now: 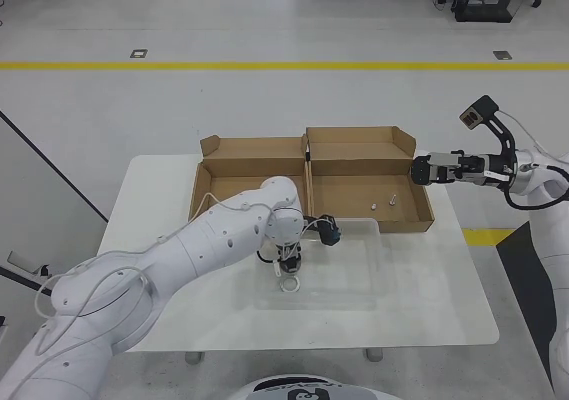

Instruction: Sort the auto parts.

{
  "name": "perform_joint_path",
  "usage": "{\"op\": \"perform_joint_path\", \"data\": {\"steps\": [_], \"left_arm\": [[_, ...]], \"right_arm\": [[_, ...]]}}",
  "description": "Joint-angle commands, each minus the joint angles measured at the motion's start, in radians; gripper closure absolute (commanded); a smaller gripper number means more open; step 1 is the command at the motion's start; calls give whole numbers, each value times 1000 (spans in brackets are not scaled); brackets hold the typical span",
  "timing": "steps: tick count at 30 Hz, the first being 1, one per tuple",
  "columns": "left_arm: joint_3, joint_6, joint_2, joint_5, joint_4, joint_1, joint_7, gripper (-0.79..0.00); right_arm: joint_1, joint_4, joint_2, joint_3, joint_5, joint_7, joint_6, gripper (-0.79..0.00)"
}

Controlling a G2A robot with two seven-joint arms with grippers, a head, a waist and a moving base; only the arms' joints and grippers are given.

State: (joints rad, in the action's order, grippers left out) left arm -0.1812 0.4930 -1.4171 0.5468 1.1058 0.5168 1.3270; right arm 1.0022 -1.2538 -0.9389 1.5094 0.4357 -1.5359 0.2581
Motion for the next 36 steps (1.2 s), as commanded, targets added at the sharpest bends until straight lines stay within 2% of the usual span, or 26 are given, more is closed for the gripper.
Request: {"op": "perform_joint_path", "data": {"steps": [1, 10, 18, 19, 20, 21, 22, 30, 36], "left_arm": [[-1, 1, -2, -1, -7, -4, -1, -391], [8, 5, -4, -7, -27, -9, -5, -385], [11, 7, -3, -14, -21, -8, -7, -311], [11, 7, -3, -15, -21, -8, -7, -280], [11, 7, -2, -14, -21, -7, -7, -182], [11, 5, -3, -13, -21, -5, -5, -40], [11, 3, -3, -12, -22, -4, -3, 0], [6, 11, -3, 15, -23, -1, -18, 0], [-28, 0, 14, 14, 16, -15, 0, 0]], "right_arm": [[0, 0, 0, 0, 0, 0, 0, -785], [0, 0, 0, 0, 0, 0, 0, -785], [0, 0, 0, 0, 0, 0, 0, -785], [0, 0, 0, 0, 0, 0, 0, -785], [0, 0, 0, 0, 0, 0, 0, -785], [0, 0, 0, 0, 0, 0, 0, -785], [0, 0, 0, 0, 0, 0, 0, -785], [0, 0, 0, 0, 0, 0, 0, -785], [0, 0, 0, 0, 0, 0, 0, -785]]}}
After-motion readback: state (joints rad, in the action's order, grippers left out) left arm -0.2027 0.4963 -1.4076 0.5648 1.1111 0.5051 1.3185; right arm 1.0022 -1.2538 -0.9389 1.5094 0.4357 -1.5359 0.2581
